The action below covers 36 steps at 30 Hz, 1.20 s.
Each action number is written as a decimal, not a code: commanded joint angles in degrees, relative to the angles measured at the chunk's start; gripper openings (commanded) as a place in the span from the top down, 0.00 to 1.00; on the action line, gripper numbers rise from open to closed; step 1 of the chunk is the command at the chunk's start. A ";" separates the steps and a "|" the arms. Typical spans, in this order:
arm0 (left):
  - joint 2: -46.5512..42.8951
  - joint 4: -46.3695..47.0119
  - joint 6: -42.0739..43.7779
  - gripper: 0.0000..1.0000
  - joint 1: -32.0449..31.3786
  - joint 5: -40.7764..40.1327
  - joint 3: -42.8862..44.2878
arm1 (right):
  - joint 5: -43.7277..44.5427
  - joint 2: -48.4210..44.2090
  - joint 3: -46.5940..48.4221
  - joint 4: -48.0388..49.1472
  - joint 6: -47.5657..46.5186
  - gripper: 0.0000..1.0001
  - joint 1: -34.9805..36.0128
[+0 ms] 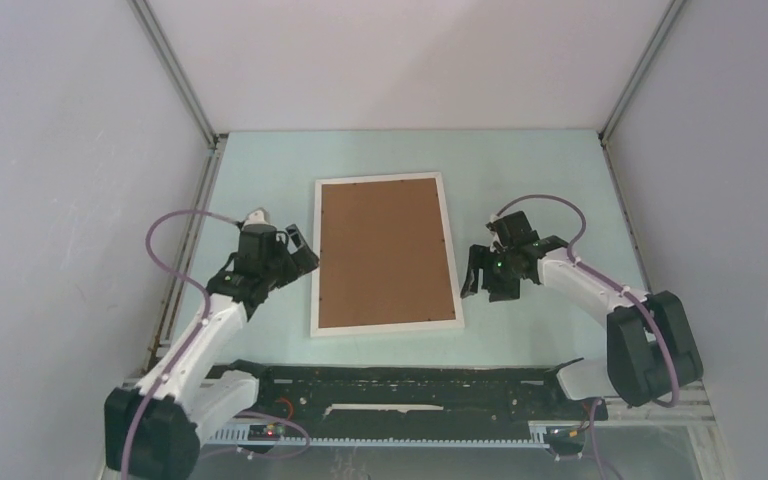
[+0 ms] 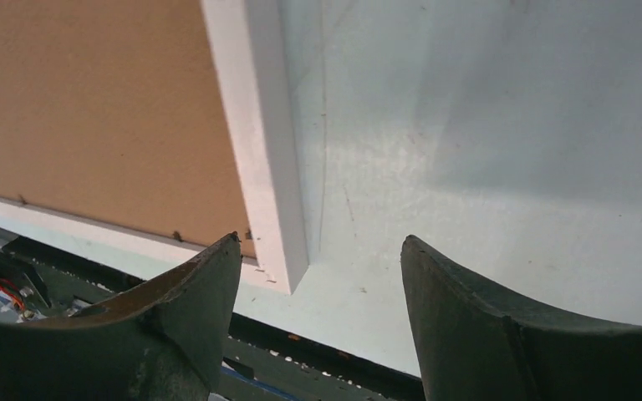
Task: Put the photo into the frame
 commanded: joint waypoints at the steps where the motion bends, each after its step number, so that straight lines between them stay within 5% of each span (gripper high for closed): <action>1: 5.28 -1.86 -4.74 0.00 4.69 9.20 -4.44 | -2.84 2.21 -0.78 7.69 1.26 0.23 -2.25; 10: 7.50 18.93 -13.65 0.00 -0.04 19.56 -16.59 | -11.65 16.91 6.41 14.84 0.90 0.25 -3.00; 15: 15.17 30.25 -20.83 0.00 -13.33 17.58 -16.53 | -14.42 24.49 14.02 15.24 -0.42 0.26 -3.07; 20: 25.63 37.42 -24.86 0.00 -29.39 18.44 -7.43 | -16.58 32.68 26.22 12.27 -1.67 0.26 -2.88; 24: 28.14 37.05 -20.41 0.00 -33.81 21.17 -1.53 | -8.78 37.71 40.31 1.08 -7.04 0.25 -3.76; 29: 29.83 41.67 -17.67 0.00 -34.88 31.36 1.97 | 18.59 38.48 56.34 -15.29 -6.95 0.23 -6.70; 32: 27.02 41.79 -14.46 0.00 -34.06 34.46 1.99 | 21.84 29.50 49.84 -15.65 -6.23 0.22 -7.86; 36: 22.58 29.10 -12.38 0.01 -29.33 29.05 1.48 | -2.12 13.99 27.95 -6.85 -2.47 0.26 -11.33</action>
